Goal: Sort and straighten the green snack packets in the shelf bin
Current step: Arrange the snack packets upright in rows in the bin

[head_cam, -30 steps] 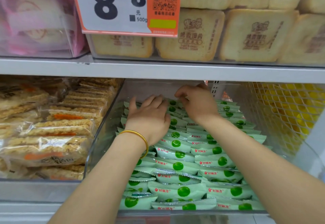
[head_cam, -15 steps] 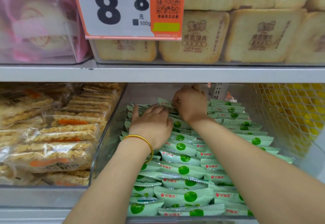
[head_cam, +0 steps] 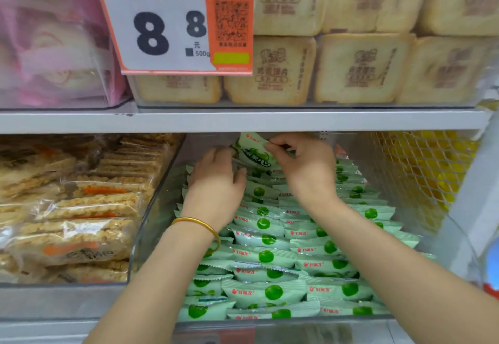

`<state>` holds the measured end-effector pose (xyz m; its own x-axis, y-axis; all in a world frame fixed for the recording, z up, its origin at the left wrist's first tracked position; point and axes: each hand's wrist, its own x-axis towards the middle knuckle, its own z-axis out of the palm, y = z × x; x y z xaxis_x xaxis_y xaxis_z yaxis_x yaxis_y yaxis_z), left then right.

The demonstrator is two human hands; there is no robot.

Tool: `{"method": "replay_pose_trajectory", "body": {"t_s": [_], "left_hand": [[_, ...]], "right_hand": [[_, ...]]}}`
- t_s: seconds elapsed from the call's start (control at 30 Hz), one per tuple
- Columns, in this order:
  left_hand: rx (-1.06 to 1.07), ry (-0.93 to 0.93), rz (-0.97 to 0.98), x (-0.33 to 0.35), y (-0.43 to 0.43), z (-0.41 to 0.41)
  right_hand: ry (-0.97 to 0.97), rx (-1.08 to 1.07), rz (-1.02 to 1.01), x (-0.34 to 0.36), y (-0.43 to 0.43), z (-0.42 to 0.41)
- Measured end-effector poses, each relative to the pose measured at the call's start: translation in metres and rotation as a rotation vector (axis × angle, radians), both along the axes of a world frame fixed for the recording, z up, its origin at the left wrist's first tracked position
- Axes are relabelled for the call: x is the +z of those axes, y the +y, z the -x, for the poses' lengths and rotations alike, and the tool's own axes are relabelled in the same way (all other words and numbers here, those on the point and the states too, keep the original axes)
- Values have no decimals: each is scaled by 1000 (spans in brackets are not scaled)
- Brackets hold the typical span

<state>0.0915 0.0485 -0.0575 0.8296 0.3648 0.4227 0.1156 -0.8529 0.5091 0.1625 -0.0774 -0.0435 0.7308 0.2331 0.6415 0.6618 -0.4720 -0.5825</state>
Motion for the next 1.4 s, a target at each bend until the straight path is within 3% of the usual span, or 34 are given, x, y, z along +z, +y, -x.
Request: {"method": "replay_pose_trajectory", "body": {"t_s": [0.07,0.27,0.43,0.6,0.7,0.83,1.4], "left_hand": [[-49,-114,98,8,-7,12],[-361,-103,165,27,-34,57],[-364,-161,585,20,-48,80],[-387,-235,735,15,-56,90],[-514,-163,694,12,-55,93],[-576,-99,716,6,-51,90],[-621,-22,673,6,-45,93]], "right_hand": [[-57,32,-89,5,-16,19],[-109,162,-196,12,-63,59],[201,340,-297,6,-78,74],[409,495,-284,2,-82,81],[589,588,-436,1,-81,79],[668,592,-526,-5,-78,72],[706,614,-535,-3,-72,73]]}}
